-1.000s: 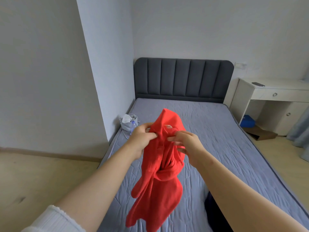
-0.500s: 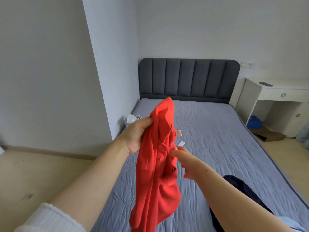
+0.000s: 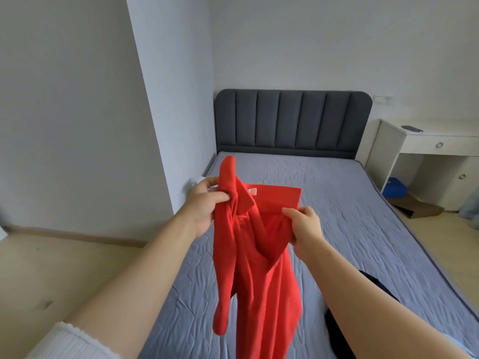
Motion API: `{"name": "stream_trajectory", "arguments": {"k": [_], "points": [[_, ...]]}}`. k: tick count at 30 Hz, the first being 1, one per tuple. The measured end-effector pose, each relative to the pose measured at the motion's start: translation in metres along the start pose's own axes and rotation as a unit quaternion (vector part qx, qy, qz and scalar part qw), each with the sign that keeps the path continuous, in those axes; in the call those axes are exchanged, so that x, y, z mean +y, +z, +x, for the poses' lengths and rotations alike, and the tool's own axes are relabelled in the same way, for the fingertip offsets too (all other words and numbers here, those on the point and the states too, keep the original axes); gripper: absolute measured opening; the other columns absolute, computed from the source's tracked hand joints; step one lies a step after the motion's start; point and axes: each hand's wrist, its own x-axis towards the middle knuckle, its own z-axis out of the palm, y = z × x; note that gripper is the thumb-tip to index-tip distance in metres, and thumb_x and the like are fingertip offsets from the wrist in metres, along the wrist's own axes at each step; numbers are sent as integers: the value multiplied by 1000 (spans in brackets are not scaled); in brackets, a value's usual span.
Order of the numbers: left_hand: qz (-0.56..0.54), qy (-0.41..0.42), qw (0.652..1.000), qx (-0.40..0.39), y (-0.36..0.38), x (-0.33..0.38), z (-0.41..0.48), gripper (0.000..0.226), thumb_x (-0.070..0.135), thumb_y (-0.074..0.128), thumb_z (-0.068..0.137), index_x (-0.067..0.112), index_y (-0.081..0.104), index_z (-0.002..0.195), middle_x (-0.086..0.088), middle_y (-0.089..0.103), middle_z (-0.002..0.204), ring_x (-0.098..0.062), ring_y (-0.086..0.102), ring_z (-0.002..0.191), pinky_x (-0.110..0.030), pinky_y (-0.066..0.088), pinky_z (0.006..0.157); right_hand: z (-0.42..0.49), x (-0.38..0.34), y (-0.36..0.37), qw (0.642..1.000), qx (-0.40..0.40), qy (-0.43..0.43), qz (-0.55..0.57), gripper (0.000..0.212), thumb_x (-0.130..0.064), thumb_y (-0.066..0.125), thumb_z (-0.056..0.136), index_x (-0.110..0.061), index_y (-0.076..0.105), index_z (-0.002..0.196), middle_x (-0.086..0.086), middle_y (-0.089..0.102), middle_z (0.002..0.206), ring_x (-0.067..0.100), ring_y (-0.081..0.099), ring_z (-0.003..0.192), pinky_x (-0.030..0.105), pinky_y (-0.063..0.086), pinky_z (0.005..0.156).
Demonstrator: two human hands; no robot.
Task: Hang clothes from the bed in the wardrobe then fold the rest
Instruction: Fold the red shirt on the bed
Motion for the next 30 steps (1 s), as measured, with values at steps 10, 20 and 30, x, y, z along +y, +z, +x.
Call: {"name": "stream_trajectory", "arguments": {"k": [10, 20, 30], "points": [[-90, -173, 981, 14, 23, -8, -16, 22, 4, 41, 83, 16, 54, 70, 2, 54, 46, -13, 53, 48, -24, 39, 57, -24, -12, 18, 991, -89, -100, 21, 25, 0, 53, 85, -18, 38, 77, 1, 53, 61, 9, 45, 42, 19, 35, 37], [11, -86, 987, -133, 20, 1, -12, 30, -4, 41, 87, 20, 58, 85, 4, 64, 69, -8, 62, 62, -26, 49, 58, -27, -16, 11, 977, -163, -127, -51, 6, -13, 66, 85, -14, 63, 91, 6, 69, 81, 18, 67, 72, 32, 57, 70], [155, -34, 987, 8, 21, -6, -22, 24, 9, 50, 58, 17, 50, 81, -1, 48, 68, -14, 45, 62, -26, 34, 57, -21, -14, 17, 983, -11, -183, -15, 18, -10, 58, 88, -23, 57, 76, -4, 60, 72, 14, 59, 71, 33, 50, 71]]}}
